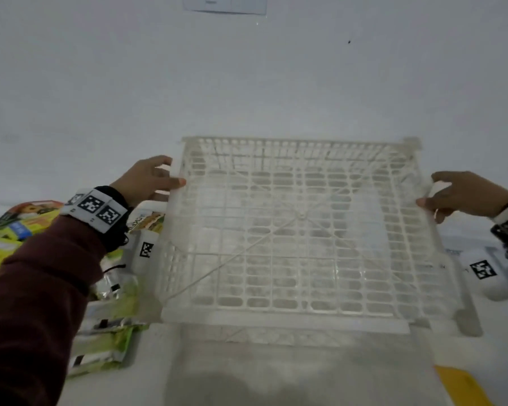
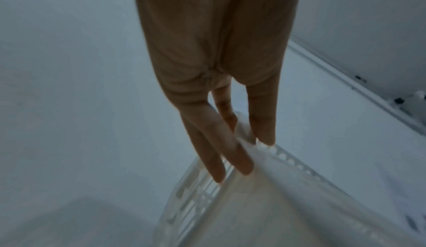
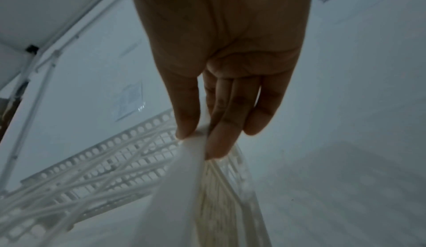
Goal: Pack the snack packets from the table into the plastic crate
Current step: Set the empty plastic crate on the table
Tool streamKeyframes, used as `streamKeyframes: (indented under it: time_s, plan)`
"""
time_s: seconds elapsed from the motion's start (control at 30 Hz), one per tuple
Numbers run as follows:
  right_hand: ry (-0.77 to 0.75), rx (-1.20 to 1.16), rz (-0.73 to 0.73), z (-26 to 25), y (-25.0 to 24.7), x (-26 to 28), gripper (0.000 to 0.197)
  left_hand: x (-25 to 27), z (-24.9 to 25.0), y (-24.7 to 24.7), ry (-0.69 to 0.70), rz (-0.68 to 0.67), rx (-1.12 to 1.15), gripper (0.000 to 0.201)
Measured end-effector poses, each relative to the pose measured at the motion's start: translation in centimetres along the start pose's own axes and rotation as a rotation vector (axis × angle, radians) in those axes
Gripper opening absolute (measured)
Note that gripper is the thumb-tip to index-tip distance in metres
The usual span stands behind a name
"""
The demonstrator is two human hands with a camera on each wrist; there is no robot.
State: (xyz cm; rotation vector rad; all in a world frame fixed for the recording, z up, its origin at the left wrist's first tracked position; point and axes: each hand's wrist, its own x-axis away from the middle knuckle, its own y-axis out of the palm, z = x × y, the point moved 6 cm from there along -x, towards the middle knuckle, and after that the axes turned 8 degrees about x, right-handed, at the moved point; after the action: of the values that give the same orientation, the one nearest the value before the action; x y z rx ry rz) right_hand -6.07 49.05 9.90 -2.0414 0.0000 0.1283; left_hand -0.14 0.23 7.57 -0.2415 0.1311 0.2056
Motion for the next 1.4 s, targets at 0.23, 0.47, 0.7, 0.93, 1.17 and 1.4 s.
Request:
streamKeyframes:
  time_s: [0.23,0.47,0.7,0.93,1.17,1.4]
  plan:
    - [0.101,-0.388,0.066,1.5,-1.7,7.9,0.106,5.3,1.4,-2.0,-0.01,-0.04,0.32,0.035]
    - [0.137,-0.394,-0.075,1.5,-2.6,12.9,0.128,8.5,3.7,-2.2,-0.166,-0.055,0.202,0.076]
    - [-0.132,-0.648,-0.392,1.6,-4.2,13.4,0.123,11.6,6.6,-1.8,-0.267,-0.16,0.174,0.042]
    - [-0.034,-0.605,0.05,0.6,-9.0,12.1,0.127,11.4,10.1,-2.5,-0.04,-0.072,0.232,0.034]
    - [-0.093,-0.782,0.043,0.5,-3.5,12.2,0.082,11.1,4.8,-1.6,-0.068,0.143,0.259,0.02]
    - [-0.031,-0.637,-0.051,6.4,7.3,13.1,0.034,12.8,-4.9,0.1,-0.078,0.121,0.0,0.024]
